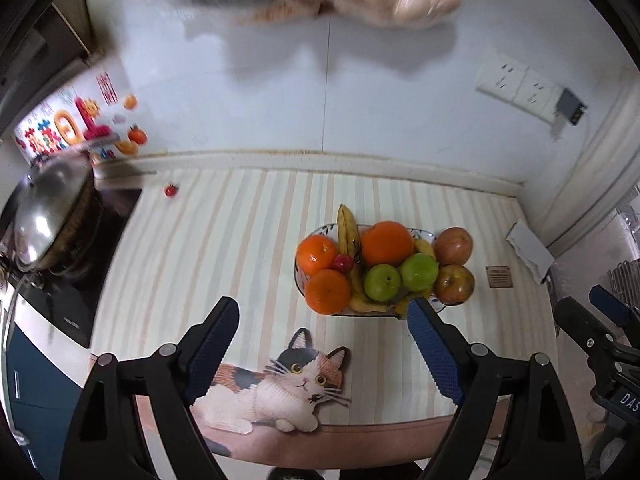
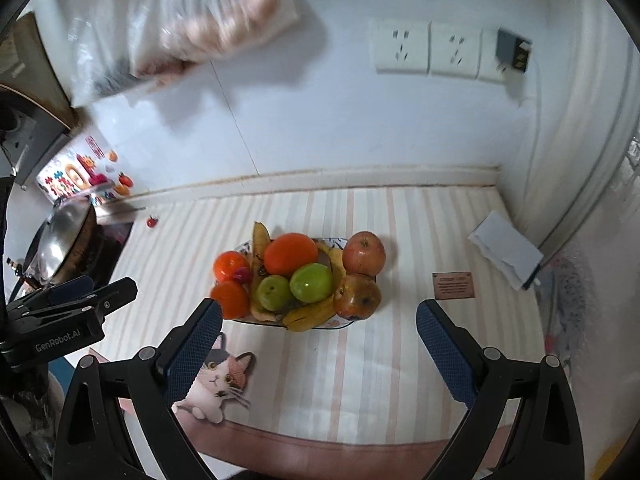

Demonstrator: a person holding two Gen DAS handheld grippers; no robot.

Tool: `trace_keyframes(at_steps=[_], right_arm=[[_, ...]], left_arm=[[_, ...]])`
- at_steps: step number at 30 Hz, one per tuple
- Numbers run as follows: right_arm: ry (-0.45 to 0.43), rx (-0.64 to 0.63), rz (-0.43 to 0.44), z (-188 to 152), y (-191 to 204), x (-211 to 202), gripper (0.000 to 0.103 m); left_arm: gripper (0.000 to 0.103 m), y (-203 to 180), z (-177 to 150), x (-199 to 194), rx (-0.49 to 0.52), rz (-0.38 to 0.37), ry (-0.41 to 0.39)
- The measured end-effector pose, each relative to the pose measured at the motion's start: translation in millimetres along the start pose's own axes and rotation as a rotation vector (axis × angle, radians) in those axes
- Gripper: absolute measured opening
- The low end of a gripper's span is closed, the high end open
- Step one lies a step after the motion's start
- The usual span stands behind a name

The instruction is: Organize fruits

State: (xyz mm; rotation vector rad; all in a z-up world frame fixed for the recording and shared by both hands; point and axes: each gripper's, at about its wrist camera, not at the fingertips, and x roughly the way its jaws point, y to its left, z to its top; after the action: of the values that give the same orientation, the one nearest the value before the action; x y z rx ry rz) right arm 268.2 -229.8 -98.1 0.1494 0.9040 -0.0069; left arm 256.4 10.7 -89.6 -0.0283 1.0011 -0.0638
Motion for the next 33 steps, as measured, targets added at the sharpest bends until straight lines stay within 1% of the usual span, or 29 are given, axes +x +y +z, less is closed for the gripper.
trace_keyframes(at_steps=[3,6,9,15,20,24,27,30,31,32,33], right_arm=[[-0.033,0.022,-0.009,-15,12,-35,0.101],[-0.081,0.025,-0.031,-33,28,-71,0.101],[-0.123,0.025,-0.059,-55,44,-105,0.102],[-0.168,0.042,-0.086,-97,70,-159,0.102],[-0.182,0.058,-0.061,-122,81,-193,0.102],[-0.205,0.042,-0.041,-133,87,-216,0.102],[-0.216,0.022,-0.034,-139,87,-228,0.102],[-0.216,0.005,-0.035,-140,84,-231,0.102],[-0.211,0.000,-0.038,-140,82,-231,0.102],[-0.204,-0.004,-0.036,-138,80,-228,0.102],[-0.200,-0.006,-0.034,-137,78,-226,0.102]], left_arm=[[0.086,6,-16,-34,0.032,-0.004,-0.057],[0.086,13,-34,-63,0.063,-0.018,-0.093],[0.086,20,-54,-87,0.090,-0.027,-0.117],[0.086,36,-87,-124,0.118,-0.047,-0.138],[0.086,44,-106,-154,0.121,-0.057,-0.157],[0.086,45,-118,-172,0.111,-0.058,-0.179],[0.086,44,-125,-182,0.091,-0.049,-0.197],[0.086,41,-126,-183,0.075,-0.044,-0.202],[0.087,40,-127,-183,0.072,-0.041,-0.200],[0.095,38,-127,-181,0.069,-0.035,-0.197],[0.097,37,-126,-180,0.069,-0.032,-0.198]])
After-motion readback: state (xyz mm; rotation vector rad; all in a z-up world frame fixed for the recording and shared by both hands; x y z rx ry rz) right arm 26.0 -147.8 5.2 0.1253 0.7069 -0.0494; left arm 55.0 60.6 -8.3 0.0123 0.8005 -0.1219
